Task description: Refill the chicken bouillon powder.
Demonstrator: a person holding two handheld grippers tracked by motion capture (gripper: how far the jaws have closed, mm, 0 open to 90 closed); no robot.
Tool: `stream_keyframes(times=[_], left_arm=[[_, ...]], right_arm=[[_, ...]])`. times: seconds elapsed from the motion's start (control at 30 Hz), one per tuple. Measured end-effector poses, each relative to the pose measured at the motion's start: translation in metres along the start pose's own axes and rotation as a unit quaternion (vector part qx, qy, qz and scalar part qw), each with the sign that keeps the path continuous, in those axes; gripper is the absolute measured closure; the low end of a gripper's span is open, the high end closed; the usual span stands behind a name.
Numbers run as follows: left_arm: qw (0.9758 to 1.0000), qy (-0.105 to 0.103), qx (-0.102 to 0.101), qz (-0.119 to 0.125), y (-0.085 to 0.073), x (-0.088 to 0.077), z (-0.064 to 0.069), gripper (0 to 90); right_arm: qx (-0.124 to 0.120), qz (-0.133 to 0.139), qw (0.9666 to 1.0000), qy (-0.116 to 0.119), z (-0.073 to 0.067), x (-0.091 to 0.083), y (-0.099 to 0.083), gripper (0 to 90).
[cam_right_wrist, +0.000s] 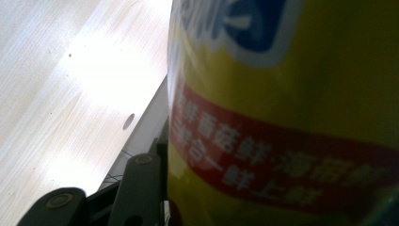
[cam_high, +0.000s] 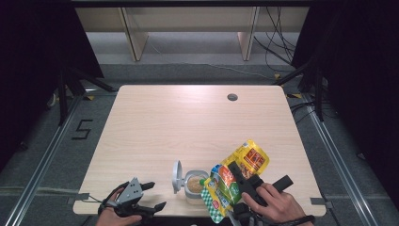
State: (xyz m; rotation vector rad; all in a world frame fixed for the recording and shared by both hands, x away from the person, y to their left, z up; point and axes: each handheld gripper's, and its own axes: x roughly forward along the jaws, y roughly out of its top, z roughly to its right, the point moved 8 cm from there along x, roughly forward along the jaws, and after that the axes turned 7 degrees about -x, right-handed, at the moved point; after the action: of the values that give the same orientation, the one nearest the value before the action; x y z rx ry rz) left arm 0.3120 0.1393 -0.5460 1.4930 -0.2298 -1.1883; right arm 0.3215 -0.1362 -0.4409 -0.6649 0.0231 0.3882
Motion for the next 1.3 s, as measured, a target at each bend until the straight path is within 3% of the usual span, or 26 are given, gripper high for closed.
stream_keyframes(times=[0.13,0.3,0.33,0.47,0.67,0.77,0.87,1.03,1.1,1.13,1.3], left_arm=[[0.9999,0.006,0.012,-0.006,-0.0006,-0.0009,-0.0018,20.8],[1.0000,0.002,0.007,-0.002,-0.0003,-0.0002,-0.0010,20.8],[1.0000,-0.003,-0.003,0.005,0.0006,0.0008,0.0012,20.8],[0.9999,0.006,0.011,-0.005,-0.0009,-0.0010,-0.0015,20.8],[1.0000,0.002,0.005,0.000,-0.0001,0.0003,-0.0006,20.8],[0.9999,0.007,0.012,-0.005,-0.0014,-0.0007,-0.0012,20.8],[1.0000,0.000,0.001,-0.001,-0.0004,-0.0002,0.0002,20.8],[1.0000,0.003,0.005,0.003,0.0000,0.0009,-0.0006,20.8],[0.9998,0.001,0.021,-0.004,-0.0005,-0.0001,-0.0018,20.8],[1.0000,0.006,0.008,-0.002,-0.0009,-0.0001,-0.0010,20.8],[1.0000,0.003,0.006,-0.002,-0.0009,0.0001,-0.0005,20.8]], right_arm=[[0.002,-0.001,1.0000,0.002,-0.0006,-0.0001,-0.0005,60.1],[0.001,0.000,1.0000,0.000,0.0001,-0.0001,-0.0003,60.2],[0.000,0.001,1.0000,0.000,0.0000,0.0000,-0.0001,60.2],[0.000,0.000,1.0000,0.001,-0.0013,0.0004,0.0002,60.2],[0.003,0.000,1.0000,0.002,-0.0008,0.0000,-0.0004,60.3],[0.001,-0.002,1.0000,0.001,-0.0005,0.0000,-0.0019,60.3],[0.003,-0.003,1.0000,0.000,-0.0009,-0.0002,-0.0026,60.3],[-0.001,0.000,1.0000,0.000,-0.0005,0.0002,-0.0022,60.3],[0.000,-0.002,1.0000,0.001,-0.0013,0.0003,-0.0019,60.3],[-0.002,-0.002,1.0000,0.002,-0.0011,0.0003,-0.0018,60.3],[-0.001,-0.001,1.0000,0.000,-0.0007,0.0002,-0.0003,60.3]])
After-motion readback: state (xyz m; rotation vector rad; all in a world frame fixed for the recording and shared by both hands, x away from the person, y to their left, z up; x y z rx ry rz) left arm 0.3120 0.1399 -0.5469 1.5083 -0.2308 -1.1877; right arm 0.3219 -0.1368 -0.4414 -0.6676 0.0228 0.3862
